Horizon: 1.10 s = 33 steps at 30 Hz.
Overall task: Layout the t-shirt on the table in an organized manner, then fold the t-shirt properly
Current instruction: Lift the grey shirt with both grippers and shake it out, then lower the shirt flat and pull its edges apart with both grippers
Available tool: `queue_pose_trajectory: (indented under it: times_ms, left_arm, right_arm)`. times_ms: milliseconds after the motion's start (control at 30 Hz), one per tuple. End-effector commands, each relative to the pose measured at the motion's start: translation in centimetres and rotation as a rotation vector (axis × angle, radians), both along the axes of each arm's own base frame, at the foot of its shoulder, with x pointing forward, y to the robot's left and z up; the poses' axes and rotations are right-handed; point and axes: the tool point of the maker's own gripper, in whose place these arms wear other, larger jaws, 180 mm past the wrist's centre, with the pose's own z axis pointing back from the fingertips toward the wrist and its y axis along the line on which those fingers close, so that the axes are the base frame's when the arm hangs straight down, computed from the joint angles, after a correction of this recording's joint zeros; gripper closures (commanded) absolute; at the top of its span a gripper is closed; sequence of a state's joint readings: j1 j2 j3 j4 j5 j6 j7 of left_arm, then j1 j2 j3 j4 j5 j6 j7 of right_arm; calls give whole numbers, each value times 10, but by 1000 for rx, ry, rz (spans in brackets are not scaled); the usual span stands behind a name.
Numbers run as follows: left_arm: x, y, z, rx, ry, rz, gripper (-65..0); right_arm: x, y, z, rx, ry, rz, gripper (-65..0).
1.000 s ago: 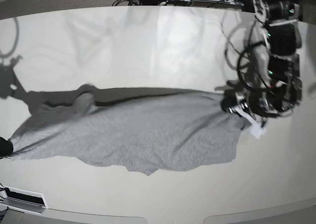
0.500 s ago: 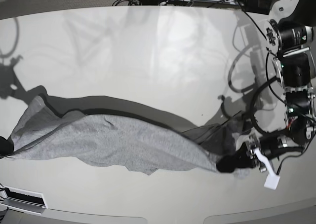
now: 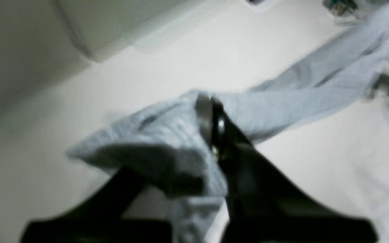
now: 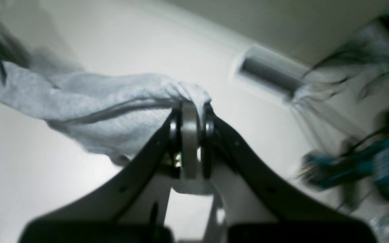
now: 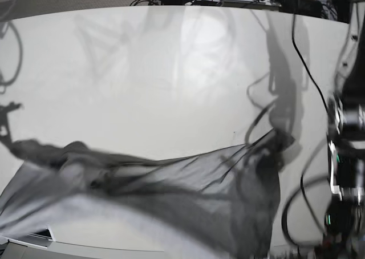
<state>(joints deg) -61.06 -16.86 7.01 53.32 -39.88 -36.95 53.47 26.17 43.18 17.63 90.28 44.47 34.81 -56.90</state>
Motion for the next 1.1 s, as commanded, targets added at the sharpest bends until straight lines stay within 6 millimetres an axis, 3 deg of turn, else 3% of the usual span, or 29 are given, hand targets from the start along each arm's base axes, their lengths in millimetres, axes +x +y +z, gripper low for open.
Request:
queue_pose_trajectory:
  times_ms: [0, 33, 67, 200, 267, 333, 467, 600, 700, 933, 1067]
  left_arm:
    - [14, -5, 76, -35, -156, -6, 0]
    - [19, -7, 106, -25, -205, -8, 0]
    - [21, -8, 123, -16, -231, -12, 0]
    - [22, -12, 107, -40, -169, -25, 0]
    - [22, -11, 101, -42, -137, -25, 0]
    - [19, -10, 94, -52, -94, -34, 0]
    - [5, -11, 81, -47, 13, -79, 0]
    - [-7, 2, 75, -56, 89, -104, 0]
    - [-9, 18, 78, -65, 83, -91, 0]
    - [-21, 26, 80, -110, 124, -128, 0]
    - [-46, 29, -7, -131, 329, -144, 0]
  right_arm:
    - [2, -15, 55, -23, -133, -29, 0]
    - [1, -21, 79, -30, -180, -45, 0]
    - [-1, -27, 104, -37, -229, -55, 0]
    - [-25, -40, 184, -86, -361, -47, 0]
    - [-39, -43, 204, -105, -373, -36, 0]
    - [-48, -41, 207, -122, -352, -1, 0]
    - [-55, -36, 179, -111, -204, 53, 0]
    - [-61, -19, 124, -85, -6, 165, 0]
    - [-63, -17, 90, -81, 96, 180, 0]
    - [-63, 0, 55, -6, 167, 242, 0]
    - [-69, 19, 14, 78, 251, 304, 0]
